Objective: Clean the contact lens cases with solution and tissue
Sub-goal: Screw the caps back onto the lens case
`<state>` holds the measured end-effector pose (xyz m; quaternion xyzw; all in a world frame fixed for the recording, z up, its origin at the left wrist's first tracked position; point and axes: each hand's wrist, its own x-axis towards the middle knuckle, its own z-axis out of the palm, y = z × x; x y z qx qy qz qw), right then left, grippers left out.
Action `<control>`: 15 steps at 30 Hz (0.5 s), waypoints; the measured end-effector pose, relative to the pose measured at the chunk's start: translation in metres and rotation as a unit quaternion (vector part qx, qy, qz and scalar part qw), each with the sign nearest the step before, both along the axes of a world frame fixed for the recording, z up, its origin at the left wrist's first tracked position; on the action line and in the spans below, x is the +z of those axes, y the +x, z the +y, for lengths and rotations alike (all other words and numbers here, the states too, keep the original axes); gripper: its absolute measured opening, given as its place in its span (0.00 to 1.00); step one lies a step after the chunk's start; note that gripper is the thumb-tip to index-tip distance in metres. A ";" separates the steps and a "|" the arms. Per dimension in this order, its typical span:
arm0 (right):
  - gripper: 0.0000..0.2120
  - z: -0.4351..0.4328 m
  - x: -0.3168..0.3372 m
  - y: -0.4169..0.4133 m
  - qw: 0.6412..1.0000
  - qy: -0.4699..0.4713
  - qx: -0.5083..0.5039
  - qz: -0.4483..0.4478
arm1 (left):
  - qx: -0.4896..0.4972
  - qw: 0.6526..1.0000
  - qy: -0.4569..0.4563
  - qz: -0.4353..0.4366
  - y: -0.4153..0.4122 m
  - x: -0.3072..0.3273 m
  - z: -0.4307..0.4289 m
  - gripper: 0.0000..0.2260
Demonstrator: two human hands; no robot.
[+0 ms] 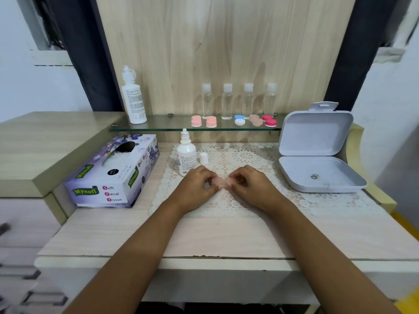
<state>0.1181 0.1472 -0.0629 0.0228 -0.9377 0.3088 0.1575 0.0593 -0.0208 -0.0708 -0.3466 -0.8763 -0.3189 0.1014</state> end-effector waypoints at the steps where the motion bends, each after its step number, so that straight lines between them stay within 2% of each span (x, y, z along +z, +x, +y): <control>1: 0.14 0.000 0.000 0.000 1.000 0.006 0.006 -0.007 | 0.002 1.000 0.000 -0.001 0.000 0.000 0.000 0.11; 4: 0.13 0.001 -0.001 0.000 1.000 0.002 0.002 -0.016 | 0.008 1.000 -0.015 0.002 0.002 -0.001 0.000 0.12; 9: 0.11 0.002 0.002 -0.001 0.998 -0.050 -0.043 0.007 | 0.019 0.997 -0.071 0.007 0.007 -0.001 0.001 0.24; 12: 0.10 0.002 0.005 -0.002 0.991 -0.101 -0.082 0.030 | 0.017 0.994 -0.109 0.002 0.007 0.000 0.001 0.23; 15: 0.11 0.003 0.015 -0.002 0.986 -0.110 -0.109 0.055 | 0.017 0.992 -0.125 -0.001 0.007 0.001 0.002 0.23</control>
